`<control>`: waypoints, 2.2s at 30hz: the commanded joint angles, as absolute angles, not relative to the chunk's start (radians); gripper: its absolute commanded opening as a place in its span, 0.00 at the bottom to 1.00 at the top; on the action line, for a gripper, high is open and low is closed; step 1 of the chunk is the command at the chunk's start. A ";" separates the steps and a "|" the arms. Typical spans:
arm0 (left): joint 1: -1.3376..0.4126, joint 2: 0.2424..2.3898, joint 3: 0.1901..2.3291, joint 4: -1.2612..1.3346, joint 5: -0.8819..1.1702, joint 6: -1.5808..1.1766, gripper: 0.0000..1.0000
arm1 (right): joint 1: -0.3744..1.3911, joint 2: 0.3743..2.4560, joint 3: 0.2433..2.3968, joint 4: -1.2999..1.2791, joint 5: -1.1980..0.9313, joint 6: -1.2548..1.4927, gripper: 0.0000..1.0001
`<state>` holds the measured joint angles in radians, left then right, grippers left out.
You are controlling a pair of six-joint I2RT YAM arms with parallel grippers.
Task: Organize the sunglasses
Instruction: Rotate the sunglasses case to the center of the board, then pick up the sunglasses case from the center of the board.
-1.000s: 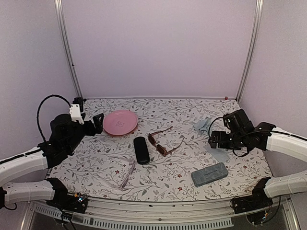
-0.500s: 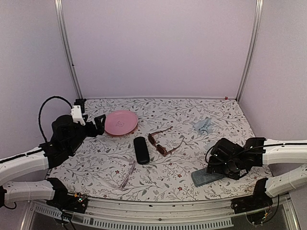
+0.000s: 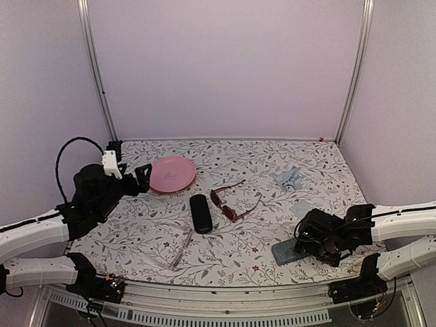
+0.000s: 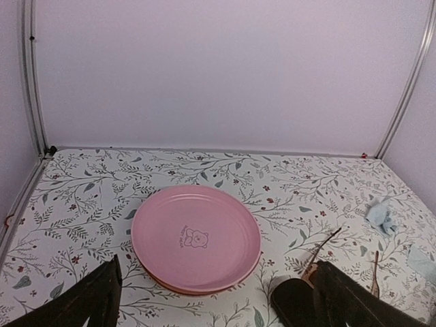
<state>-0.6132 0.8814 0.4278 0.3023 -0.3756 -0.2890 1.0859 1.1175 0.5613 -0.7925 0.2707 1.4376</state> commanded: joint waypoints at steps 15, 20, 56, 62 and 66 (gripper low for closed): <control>-0.627 0.884 0.402 0.342 -0.403 -0.247 0.99 | 0.944 1.188 0.547 -0.519 0.300 1.302 0.99; -0.627 0.904 0.399 0.355 -0.403 -0.249 0.99 | 0.862 1.253 0.588 -0.446 0.273 1.172 0.99; -0.635 1.036 0.444 0.403 -0.350 -0.261 0.99 | 0.922 1.356 0.729 -0.560 0.045 0.563 0.99; -0.642 1.038 0.445 0.393 -0.346 -0.265 0.99 | 0.951 1.340 0.704 -0.549 0.033 0.558 0.99; -0.644 1.036 0.450 0.382 -0.346 -0.265 0.99 | 0.955 1.371 0.709 -0.552 0.046 0.547 0.99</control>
